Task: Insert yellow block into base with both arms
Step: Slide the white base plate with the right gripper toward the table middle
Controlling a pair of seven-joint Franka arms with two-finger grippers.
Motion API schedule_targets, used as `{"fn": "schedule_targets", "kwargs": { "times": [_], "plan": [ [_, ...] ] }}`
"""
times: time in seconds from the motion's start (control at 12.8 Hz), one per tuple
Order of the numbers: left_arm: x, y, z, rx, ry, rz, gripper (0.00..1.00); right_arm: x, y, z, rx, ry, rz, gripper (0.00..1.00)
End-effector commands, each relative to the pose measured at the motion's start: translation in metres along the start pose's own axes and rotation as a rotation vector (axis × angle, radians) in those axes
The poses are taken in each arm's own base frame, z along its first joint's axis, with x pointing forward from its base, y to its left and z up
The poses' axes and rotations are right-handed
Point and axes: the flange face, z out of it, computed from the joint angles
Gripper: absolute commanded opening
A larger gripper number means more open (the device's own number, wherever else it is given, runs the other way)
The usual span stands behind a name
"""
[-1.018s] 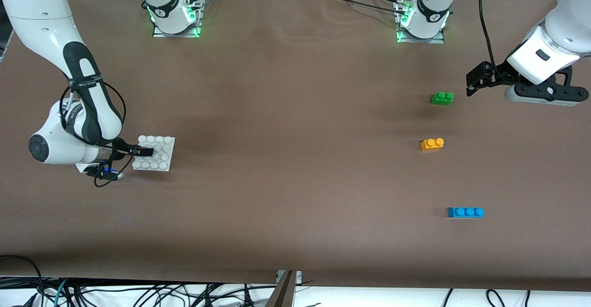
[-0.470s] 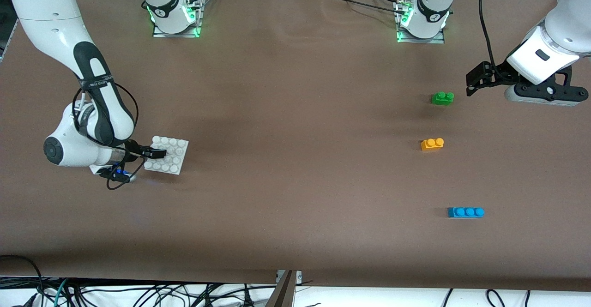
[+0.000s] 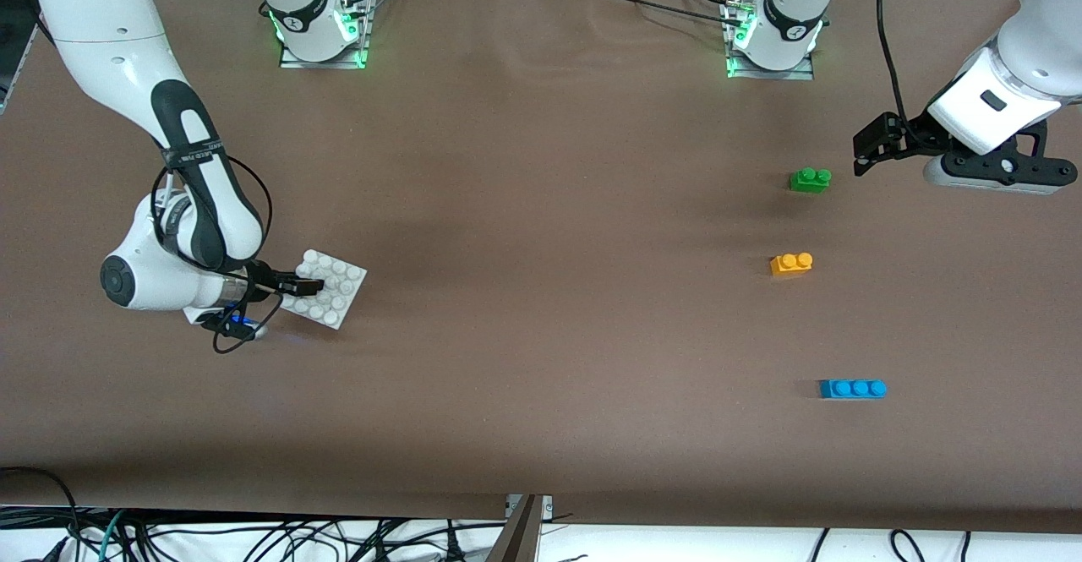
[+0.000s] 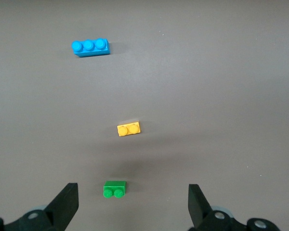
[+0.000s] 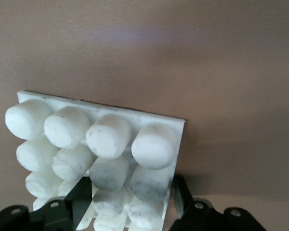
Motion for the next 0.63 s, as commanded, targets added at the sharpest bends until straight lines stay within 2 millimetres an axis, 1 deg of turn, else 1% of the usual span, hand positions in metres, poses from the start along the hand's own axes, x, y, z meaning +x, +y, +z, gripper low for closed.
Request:
{"fn": "schedule_targets", "kwargs": {
  "times": [0.0,0.23,0.39,0.55],
  "plan": [
    [0.0,0.003,-0.008,0.023,0.004,0.023,1.0,0.003,-0.032,0.026,0.005,0.012,0.008,0.77],
    [0.0,0.002,-0.008,0.023,0.004,0.021,1.0,-0.003,-0.054,0.035,-0.008,0.007,-0.014,0.77],
    [0.0,0.003,-0.008,0.023,0.004,0.023,1.0,-0.01,-0.076,0.042,-0.024,0.001,-0.019,0.78],
    [0.0,0.003,-0.008,0.023,0.004,0.023,1.0,-0.013,-0.1,0.043,-0.031,0.012,-0.019,0.78]
  ]
}}
